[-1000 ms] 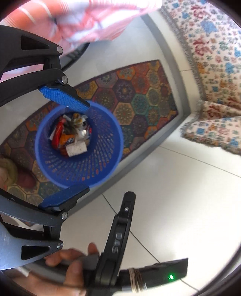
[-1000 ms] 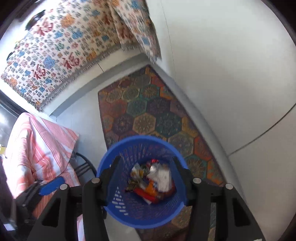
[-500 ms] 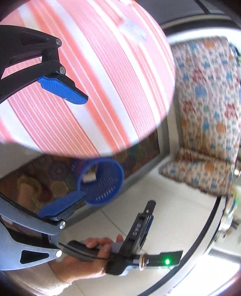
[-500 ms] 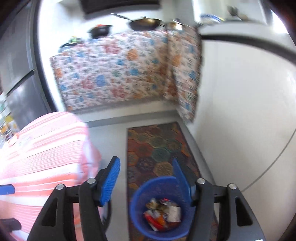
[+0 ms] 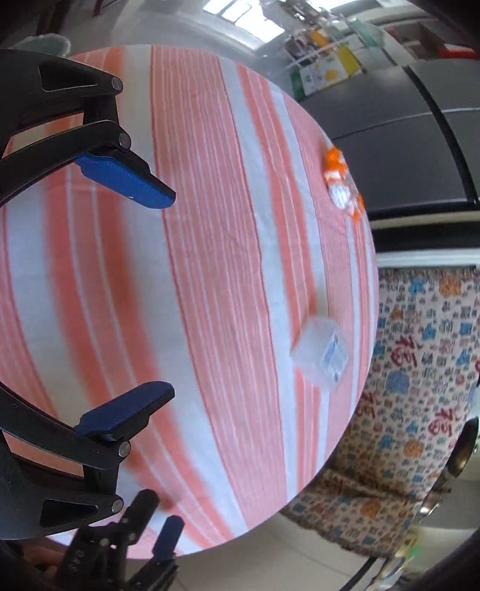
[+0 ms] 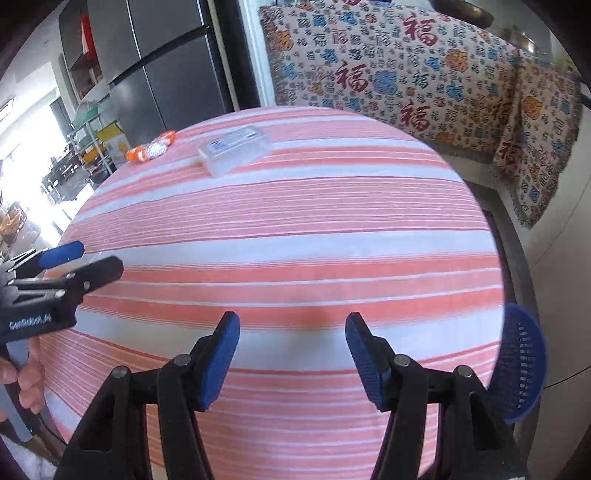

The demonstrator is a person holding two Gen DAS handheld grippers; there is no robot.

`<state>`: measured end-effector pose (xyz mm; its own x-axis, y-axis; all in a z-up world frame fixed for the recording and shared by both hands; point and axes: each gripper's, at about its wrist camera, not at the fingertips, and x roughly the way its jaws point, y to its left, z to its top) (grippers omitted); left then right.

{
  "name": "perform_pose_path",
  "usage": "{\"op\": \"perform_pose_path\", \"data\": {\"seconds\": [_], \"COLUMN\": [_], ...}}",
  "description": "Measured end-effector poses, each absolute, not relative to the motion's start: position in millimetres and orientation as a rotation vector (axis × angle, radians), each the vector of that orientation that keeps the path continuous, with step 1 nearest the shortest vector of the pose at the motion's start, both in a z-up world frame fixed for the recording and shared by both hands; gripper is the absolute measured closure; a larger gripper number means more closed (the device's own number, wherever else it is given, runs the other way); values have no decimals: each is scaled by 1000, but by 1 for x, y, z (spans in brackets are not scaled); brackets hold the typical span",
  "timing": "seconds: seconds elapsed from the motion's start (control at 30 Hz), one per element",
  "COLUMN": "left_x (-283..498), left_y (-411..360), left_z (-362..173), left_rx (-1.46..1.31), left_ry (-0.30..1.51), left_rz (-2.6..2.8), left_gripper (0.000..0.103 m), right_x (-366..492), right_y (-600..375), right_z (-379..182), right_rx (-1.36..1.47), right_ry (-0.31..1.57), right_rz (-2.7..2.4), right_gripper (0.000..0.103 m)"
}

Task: Collect trash
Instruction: 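Swing both tools back toward the plastic box and orange wrapped item, then grasp the clear plastic box with the right gripper while the left grasps the orange wrapped item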

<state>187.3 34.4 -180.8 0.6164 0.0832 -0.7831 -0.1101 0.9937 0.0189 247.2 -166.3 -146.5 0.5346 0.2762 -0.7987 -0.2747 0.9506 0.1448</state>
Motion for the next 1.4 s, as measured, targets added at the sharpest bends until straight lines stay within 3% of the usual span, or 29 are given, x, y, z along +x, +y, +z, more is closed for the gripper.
{"op": "perform_pose_path", "data": {"seconds": [0.17,0.37,0.67,1.03,1.4], "left_x": [219,239,240,242,242], "left_y": [73,93,98,111,153], "left_z": [-195,-209,-210,-208,-208], "left_rx": [-51,-24,-23,-4,-87], "left_ry": [914,951,937,956,937], "left_rz": [144,157,151,111,263], "left_gripper": [8,0,0,0,0], "right_x": [264,276,287,291,374], "right_y": [-107,-83,-84,-82,3], "right_z": [-154,-159,-163,-163,-157], "right_rx": [-83,-88,-57,-48,97], "right_ry": [960,941,924,934,974], "right_rz": [303,246,205,178,44], "right_gripper": [40,31,17,13,7]}}
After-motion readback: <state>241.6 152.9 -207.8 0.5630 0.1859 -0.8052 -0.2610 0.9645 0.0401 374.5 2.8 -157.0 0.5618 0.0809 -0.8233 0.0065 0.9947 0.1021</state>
